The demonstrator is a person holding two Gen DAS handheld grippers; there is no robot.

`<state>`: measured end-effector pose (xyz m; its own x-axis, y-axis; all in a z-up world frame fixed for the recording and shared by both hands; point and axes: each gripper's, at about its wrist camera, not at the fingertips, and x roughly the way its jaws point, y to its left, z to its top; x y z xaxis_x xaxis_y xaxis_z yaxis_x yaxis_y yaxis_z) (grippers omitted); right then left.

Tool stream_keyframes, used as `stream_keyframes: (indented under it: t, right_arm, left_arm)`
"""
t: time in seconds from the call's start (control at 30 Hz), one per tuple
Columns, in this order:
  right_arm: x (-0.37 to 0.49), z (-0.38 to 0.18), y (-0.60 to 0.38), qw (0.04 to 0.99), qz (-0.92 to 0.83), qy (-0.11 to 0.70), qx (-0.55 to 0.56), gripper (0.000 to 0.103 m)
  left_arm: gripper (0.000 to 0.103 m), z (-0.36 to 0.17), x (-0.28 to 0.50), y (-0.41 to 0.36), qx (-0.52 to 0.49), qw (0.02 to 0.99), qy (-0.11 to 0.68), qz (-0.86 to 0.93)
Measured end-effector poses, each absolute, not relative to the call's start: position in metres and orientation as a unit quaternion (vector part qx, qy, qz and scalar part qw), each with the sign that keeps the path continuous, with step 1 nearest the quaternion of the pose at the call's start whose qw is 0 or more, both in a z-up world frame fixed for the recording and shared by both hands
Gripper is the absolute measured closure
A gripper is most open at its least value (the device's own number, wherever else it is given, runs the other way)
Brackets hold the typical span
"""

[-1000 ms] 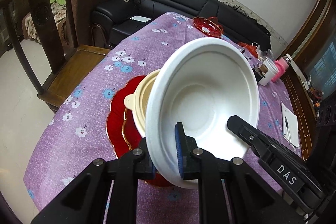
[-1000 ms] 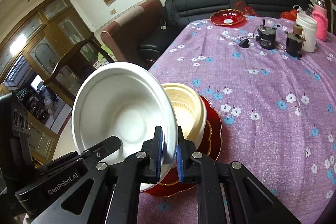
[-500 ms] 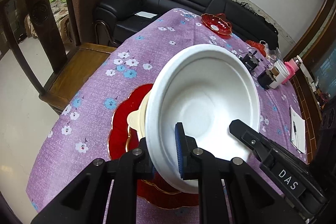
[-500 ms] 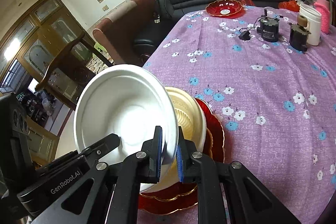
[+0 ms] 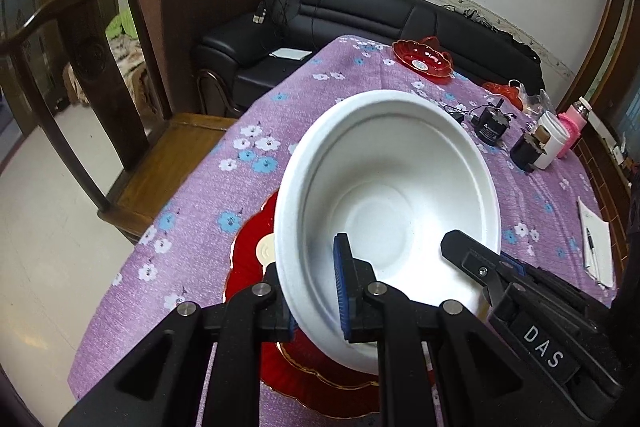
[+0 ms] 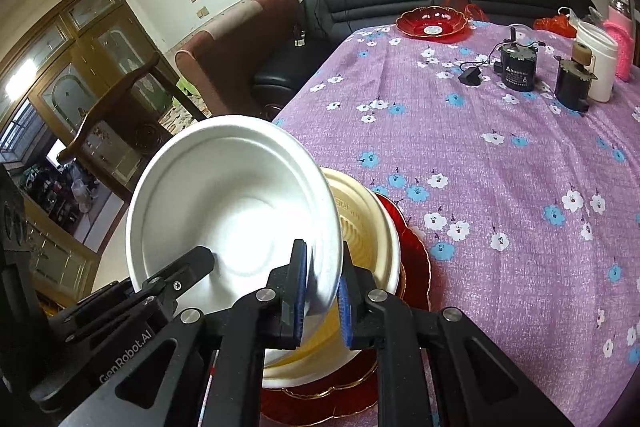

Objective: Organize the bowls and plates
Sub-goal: 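Lower the small white bowl into the beige bowl with the right tool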

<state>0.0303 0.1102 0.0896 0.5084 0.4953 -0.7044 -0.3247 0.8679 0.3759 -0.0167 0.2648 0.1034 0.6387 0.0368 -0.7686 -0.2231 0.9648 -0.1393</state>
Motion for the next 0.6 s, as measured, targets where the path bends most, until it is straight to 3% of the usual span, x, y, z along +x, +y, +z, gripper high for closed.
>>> stream_keyframes:
  t: [0.6]
  right_arm:
    - [0.0261, 0.0874, 0.1202, 0.870, 0.236, 0.425, 0.080, 0.084]
  left_arm:
    - [0.088, 0.1038, -0.0194, 0.2694, -0.102, 0.905, 0.401, 0.092]
